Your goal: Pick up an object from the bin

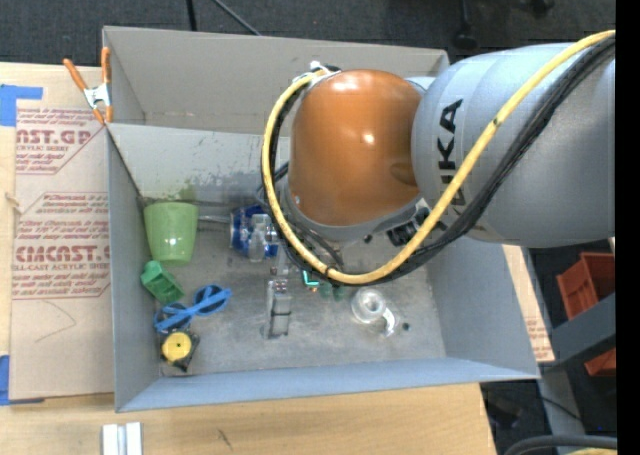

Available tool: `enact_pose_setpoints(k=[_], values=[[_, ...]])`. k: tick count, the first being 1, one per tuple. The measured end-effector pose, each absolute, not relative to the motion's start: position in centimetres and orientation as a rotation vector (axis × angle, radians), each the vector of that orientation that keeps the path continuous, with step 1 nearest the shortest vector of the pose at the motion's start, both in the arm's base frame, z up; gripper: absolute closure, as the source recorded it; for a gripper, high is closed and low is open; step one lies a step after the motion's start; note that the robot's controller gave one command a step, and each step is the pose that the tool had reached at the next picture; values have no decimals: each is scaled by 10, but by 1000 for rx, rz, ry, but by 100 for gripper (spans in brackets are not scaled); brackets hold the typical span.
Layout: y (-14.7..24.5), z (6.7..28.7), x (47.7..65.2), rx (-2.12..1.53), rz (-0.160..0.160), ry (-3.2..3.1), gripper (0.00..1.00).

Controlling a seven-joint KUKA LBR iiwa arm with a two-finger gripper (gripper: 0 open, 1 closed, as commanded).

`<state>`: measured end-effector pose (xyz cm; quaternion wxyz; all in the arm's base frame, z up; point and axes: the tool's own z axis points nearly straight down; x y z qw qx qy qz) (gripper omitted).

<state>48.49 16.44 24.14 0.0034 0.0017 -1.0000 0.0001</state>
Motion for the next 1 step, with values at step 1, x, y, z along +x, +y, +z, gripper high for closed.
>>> enact_pose_setpoints(k=[1], values=[[172, 113, 502, 51, 1, -3135, 0]])
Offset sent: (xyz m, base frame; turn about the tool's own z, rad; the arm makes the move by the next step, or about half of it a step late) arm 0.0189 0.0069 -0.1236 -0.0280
